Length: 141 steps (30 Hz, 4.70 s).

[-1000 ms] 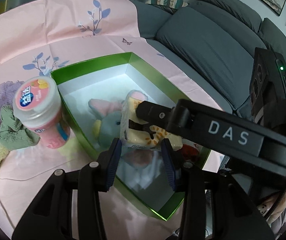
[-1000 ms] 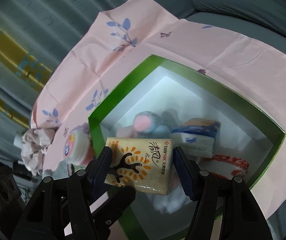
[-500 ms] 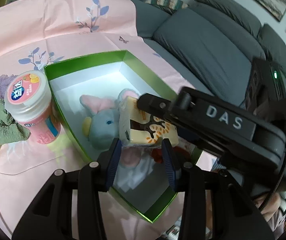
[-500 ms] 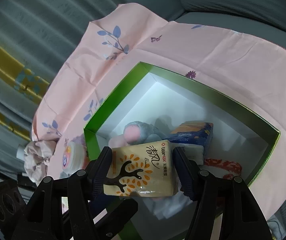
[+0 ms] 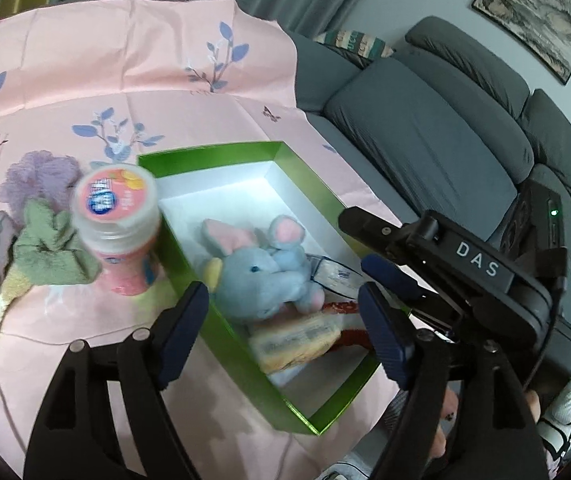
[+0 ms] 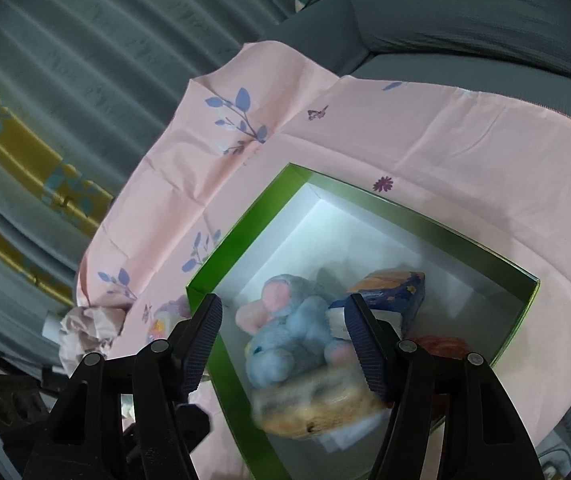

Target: Organize soft objects

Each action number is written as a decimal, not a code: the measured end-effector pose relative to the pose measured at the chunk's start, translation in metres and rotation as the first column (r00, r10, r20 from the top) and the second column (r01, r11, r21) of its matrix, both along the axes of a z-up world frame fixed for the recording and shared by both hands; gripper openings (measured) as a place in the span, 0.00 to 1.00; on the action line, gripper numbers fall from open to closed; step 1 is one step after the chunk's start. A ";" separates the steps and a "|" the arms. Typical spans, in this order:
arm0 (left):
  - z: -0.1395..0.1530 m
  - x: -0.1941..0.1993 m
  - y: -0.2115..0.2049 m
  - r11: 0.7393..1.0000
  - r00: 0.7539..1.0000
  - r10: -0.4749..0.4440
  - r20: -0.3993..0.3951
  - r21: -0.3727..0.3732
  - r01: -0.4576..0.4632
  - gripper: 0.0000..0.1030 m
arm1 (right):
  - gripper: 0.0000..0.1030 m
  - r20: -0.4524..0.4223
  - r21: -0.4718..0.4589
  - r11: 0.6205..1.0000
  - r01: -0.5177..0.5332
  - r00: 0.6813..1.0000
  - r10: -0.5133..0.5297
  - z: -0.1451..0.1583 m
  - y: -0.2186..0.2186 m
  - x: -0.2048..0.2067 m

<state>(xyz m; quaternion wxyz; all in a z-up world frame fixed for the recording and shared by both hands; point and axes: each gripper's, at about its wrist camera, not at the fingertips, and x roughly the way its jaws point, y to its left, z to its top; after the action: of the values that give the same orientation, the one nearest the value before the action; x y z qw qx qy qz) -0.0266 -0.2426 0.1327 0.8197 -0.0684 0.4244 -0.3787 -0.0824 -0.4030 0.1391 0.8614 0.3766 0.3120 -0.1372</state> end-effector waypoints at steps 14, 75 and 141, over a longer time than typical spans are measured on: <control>-0.018 0.001 0.132 0.956 0.961 0.277 0.012 0.099 -0.277 0.89 | 0.73 -0.033 -0.074 0.989 -0.129 0.991 0.127 0.013 0.046 0.019; -0.076 0.033 0.302 0.745 0.727 0.664 -0.177 0.065 -0.664 0.95 | 0.11 -0.295 -0.182 0.748 -0.638 0.761 0.578 0.004 0.263 0.135; 0.006 -0.017 0.134 0.974 0.953 0.224 0.204 -0.043 -0.220 0.22 | 0.34 0.008 -0.038 0.779 -0.626 0.779 0.627 0.008 0.189 0.059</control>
<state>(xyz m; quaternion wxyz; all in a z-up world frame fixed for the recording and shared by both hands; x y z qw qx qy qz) -0.0435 -0.1087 0.1386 0.8962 -0.0839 0.3222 -0.2933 -0.0237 -0.2143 0.1472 0.8673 0.2386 0.4081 0.1556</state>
